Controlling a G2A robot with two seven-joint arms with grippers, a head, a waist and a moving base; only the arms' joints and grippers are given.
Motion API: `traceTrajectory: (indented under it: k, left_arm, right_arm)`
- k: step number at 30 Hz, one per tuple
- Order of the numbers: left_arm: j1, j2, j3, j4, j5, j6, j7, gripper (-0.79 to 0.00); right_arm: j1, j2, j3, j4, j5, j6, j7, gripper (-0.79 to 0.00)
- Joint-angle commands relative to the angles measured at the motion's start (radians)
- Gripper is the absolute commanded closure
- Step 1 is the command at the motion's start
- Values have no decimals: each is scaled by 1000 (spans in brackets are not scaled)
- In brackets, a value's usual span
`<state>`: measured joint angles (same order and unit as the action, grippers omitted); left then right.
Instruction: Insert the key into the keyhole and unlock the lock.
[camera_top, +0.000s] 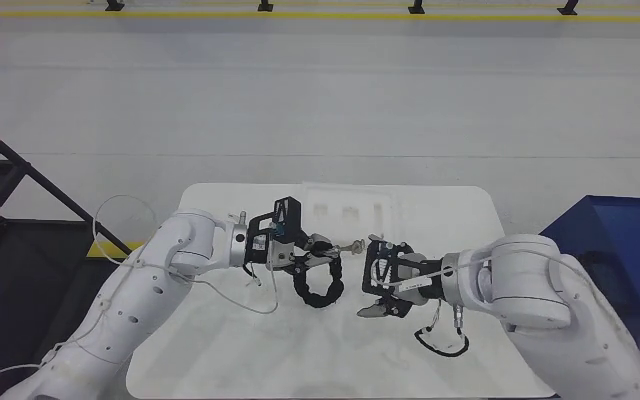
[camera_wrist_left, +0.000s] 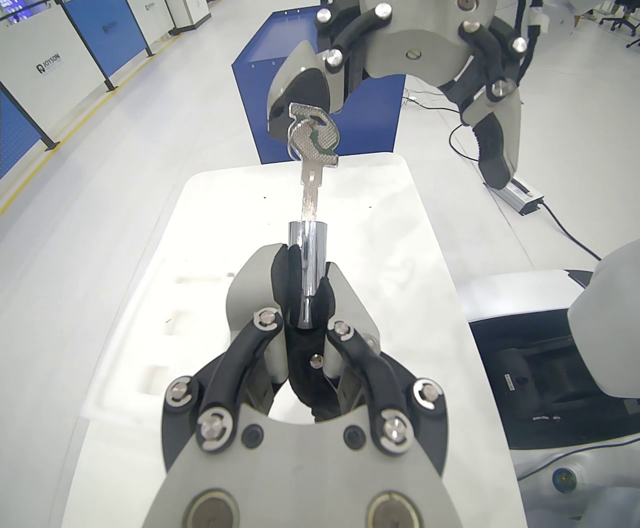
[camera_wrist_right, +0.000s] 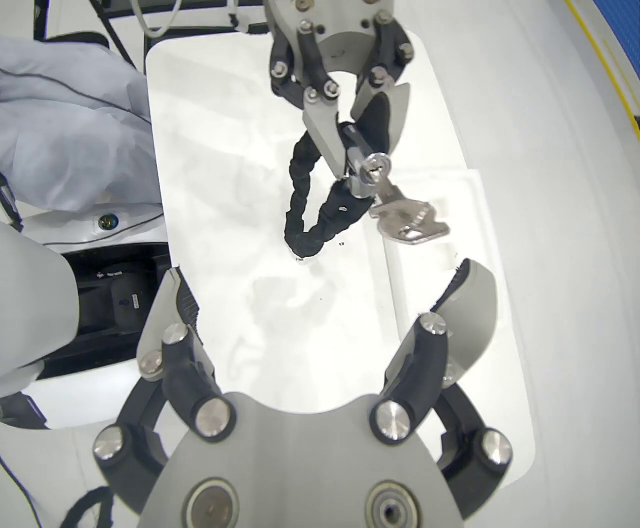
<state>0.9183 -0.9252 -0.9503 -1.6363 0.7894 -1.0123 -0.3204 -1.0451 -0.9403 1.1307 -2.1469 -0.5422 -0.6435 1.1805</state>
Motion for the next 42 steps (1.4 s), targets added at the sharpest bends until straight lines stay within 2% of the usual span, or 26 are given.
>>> traceTrajectory:
  k: [1, 7, 17, 28, 34, 42]
  left_arm:
    - [-7, 0, 8, 3, -13, 0, -12, 0]
    - [-28, 0, 34, 15, -42, 0, -42, 0]
    - [-55, -3, 61, 35, -68, 0, -44, 0]
    - [-79, -5, 98, 52, -65, 0, -21, 0]
    - [-74, 3, 96, 59, -63, 0, -3, 0]
    - [-72, 29, 120, 46, -114, 0, -30, 0]
  right_arm:
    - [10, 4, -8, 2, -8, -21, -25, -785]
    - [18, 10, -20, -1, -31, -61, -76, -785]
    - [60, 7, -88, 30, -27, -60, -75, -785]
    - [73, 16, -76, 52, -14, -66, -100, -785]
    - [70, 23, -61, 51, -40, -111, -141, -785]
    - [70, 25, -71, 46, -163, -196, -231, -785]
